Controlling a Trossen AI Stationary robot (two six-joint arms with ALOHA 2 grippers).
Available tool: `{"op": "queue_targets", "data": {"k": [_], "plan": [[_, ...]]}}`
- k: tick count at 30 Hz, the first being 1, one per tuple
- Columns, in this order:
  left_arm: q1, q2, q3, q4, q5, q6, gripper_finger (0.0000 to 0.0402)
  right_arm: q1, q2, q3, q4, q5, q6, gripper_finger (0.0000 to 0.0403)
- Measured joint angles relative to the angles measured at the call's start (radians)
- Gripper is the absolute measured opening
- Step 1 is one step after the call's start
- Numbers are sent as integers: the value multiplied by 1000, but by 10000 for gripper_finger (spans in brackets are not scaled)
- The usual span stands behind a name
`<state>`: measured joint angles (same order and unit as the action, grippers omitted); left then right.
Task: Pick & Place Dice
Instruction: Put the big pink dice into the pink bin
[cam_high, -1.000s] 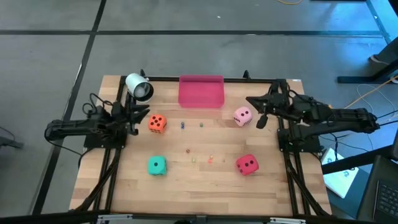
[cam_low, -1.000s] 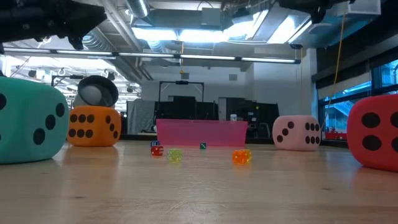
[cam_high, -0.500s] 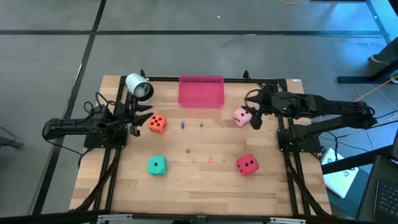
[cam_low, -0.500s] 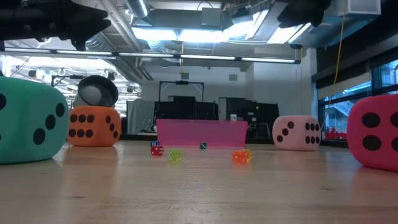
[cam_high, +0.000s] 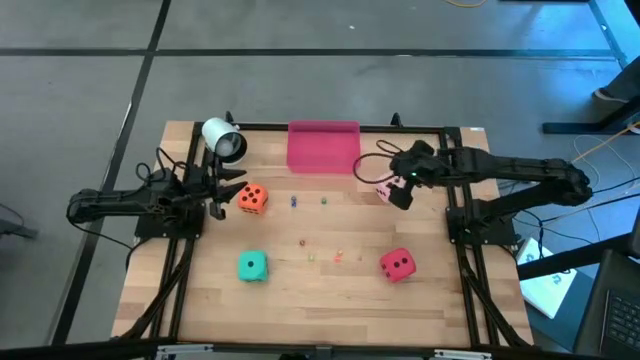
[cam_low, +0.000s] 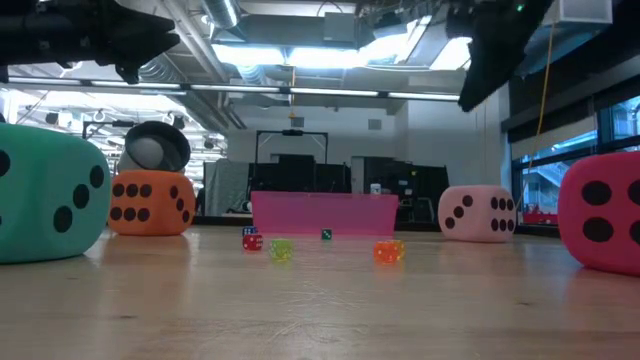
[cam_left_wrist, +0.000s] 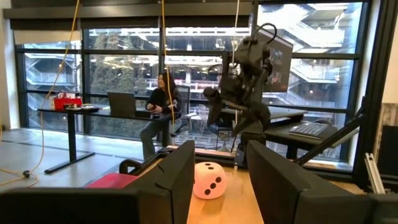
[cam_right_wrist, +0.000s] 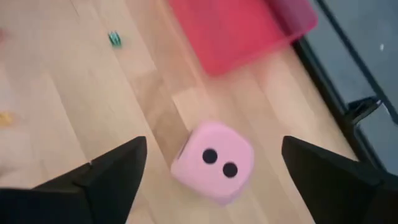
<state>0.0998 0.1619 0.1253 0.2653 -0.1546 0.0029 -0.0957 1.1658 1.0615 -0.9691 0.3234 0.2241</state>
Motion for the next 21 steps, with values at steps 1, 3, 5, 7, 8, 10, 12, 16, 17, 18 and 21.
{"op": "queue_targets", "data": {"k": [1,3,5,7,8,10,12,16,17,18,21], "plan": [[0,0,0,0,0,0,145,-9,15,0,-6,-10,0,379],[0,0,0,0,0,-6,146,-28,45,0,-16,-39,0,380],[0,0,0,0,0,-8,145,-46,69,0,-17,-56,16,379],[0,0,0,0,0,-12,144,-64,90,0,-12,-60,61,377],[0,0,0,0,0,-15,144,-74,99,0,-8,-65,95,376],[0,0,0,0,0,-15,144,-96,114,0,-1,-94,166,375],[0,0,0,0,0,-16,143,-116,126,0,8,-134,254,375],[0,0,0,0,0,-18,144,-155,154,0,8,-233,397,375],[0,0,0,0,1,-19,143,-163,162,0,12,-256,414,375],[0,0,0,0,2,-20,143,-170,170,0,19,-279,420,375],[0,0,0,-1,2,-26,144,-185,185,0,37,-313,403,375]]}}
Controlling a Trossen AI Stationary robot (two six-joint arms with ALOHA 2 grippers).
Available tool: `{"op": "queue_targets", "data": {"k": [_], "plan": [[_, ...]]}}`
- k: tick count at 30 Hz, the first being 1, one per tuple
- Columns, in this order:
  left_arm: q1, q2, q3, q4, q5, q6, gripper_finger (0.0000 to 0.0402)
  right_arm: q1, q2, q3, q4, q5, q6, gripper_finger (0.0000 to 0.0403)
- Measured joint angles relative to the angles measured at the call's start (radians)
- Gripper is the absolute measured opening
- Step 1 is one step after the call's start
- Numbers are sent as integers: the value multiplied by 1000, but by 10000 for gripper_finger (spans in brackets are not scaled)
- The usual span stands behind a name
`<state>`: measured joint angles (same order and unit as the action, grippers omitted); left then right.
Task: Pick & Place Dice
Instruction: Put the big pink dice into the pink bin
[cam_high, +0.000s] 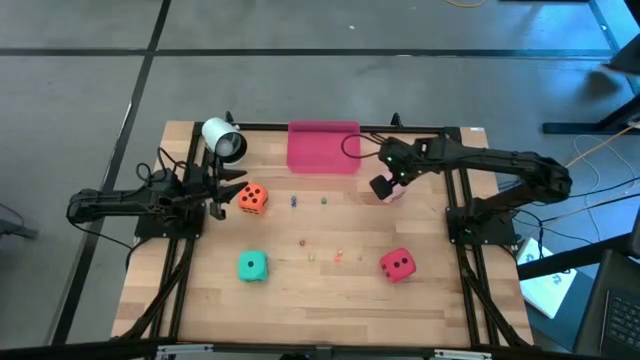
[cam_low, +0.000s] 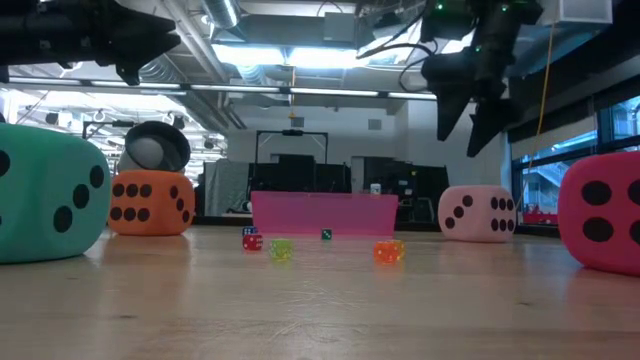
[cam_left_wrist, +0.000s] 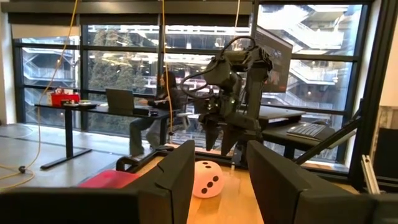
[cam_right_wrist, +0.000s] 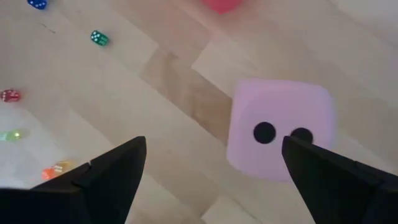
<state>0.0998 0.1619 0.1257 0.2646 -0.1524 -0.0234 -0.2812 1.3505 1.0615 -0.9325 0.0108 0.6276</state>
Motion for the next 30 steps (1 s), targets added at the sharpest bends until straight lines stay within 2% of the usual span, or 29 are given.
{"op": "queue_targets", "data": {"k": [11,22,30], "plan": [[0,0,1,-2,43,-8,144,-58,3,0,-12,57,-73,375],[0,0,1,-14,48,-8,144,-73,3,0,119,60,-275,375],[0,0,1,-35,49,-8,144,-73,3,0,147,59,-307,375]]}}
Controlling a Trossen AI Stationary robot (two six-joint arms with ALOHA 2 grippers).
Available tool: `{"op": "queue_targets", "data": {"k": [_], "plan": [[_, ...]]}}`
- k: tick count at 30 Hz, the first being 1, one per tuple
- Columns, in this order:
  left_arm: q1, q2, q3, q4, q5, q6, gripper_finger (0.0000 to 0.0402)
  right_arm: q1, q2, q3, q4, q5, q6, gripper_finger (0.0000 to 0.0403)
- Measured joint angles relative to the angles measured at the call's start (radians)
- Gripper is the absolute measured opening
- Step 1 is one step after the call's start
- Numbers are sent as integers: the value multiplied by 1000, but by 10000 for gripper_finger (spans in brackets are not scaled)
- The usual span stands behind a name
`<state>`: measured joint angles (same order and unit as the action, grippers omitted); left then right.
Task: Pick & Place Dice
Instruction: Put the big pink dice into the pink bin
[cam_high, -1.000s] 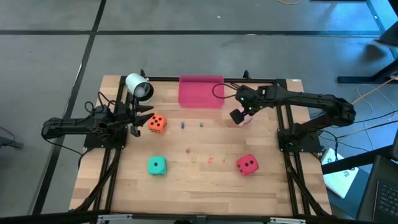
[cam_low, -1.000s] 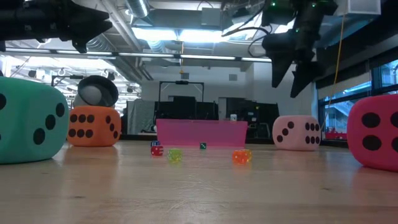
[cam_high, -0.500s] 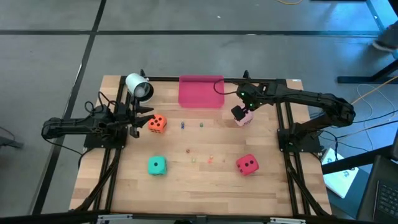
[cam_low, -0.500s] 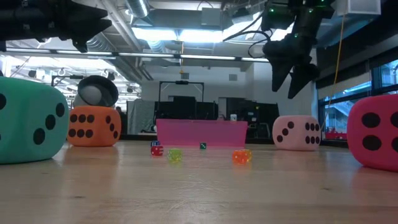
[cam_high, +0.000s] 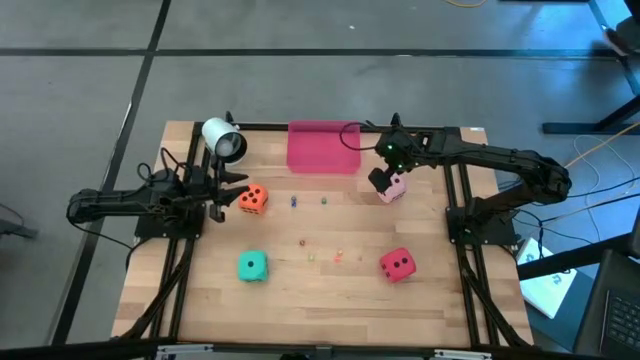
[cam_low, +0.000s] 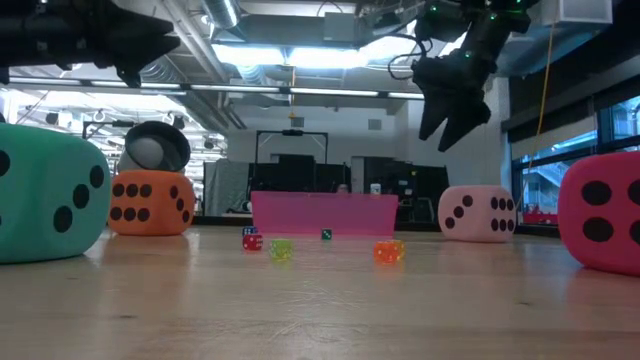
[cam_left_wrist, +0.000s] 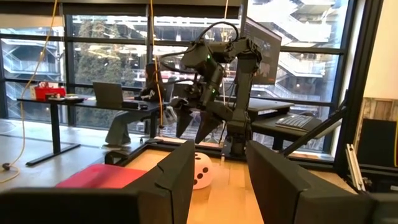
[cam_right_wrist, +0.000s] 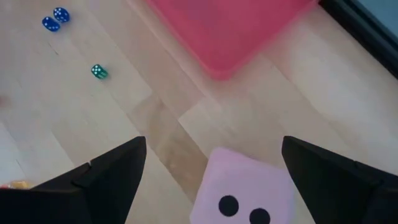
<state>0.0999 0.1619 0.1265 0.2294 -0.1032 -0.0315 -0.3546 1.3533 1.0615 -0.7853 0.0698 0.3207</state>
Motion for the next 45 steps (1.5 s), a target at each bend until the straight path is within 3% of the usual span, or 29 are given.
{"op": "queue_targets", "data": {"k": [6,16,24,28,34,38,45], "plan": [[0,0,0,-3,1,-1,144,0,-1,0,-19,-15,146,375],[0,0,0,-3,1,-2,143,3,-1,0,-21,-69,143,375],[0,0,0,-3,0,-1,143,1,-1,0,100,42,197,375],[-1,0,0,-21,0,-10,143,-17,-1,0,-7,140,340,375],[-1,0,0,-26,0,-10,143,-30,-1,0,-171,181,394,375],[-1,0,0,-26,0,-10,143,-33,14,0,-180,172,405,376],[-1,0,0,-29,0,-10,143,-31,122,-1,-181,30,351,376]]}}
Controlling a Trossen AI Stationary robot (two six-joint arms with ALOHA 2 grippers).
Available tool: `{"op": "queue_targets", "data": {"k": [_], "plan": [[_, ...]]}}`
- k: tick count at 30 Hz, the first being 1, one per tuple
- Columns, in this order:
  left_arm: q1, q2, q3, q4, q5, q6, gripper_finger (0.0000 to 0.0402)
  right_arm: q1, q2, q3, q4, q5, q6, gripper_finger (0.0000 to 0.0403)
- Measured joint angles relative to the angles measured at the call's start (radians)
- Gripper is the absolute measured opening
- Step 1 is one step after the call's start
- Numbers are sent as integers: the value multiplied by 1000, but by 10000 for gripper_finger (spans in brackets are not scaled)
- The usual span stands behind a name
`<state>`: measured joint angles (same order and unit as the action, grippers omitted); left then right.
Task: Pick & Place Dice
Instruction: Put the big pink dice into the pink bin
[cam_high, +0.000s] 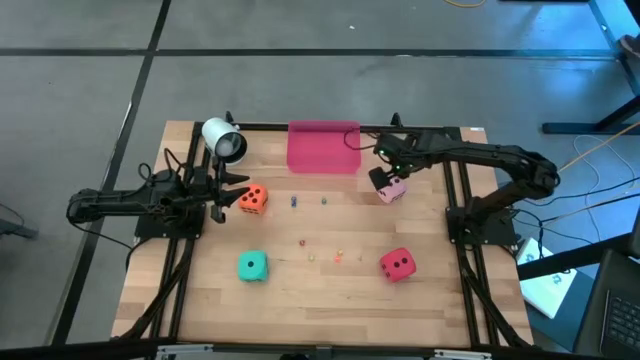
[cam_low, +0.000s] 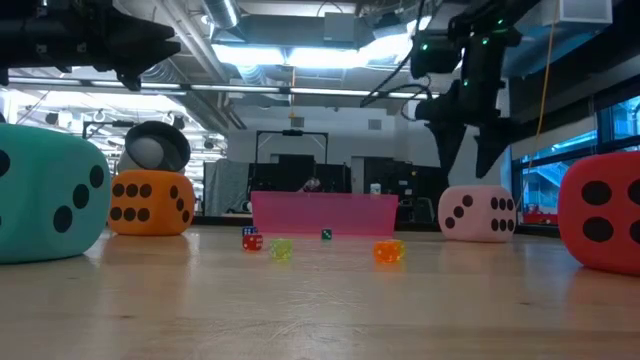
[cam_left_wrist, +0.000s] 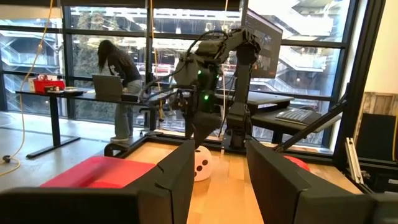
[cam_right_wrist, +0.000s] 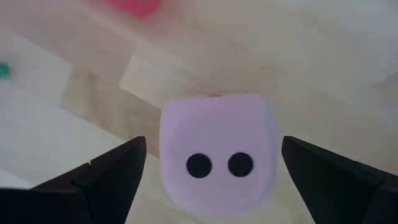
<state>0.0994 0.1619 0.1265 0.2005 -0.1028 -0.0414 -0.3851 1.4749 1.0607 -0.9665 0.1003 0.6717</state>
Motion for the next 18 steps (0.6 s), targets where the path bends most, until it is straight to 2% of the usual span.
{"op": "queue_targets", "data": {"k": [7,18], "plan": [[0,0,0,-27,0,-16,143,3,68,0,-36,-7,-25,376],[0,0,0,-26,0,-24,143,3,75,2,-47,-9,-35,375]]}}
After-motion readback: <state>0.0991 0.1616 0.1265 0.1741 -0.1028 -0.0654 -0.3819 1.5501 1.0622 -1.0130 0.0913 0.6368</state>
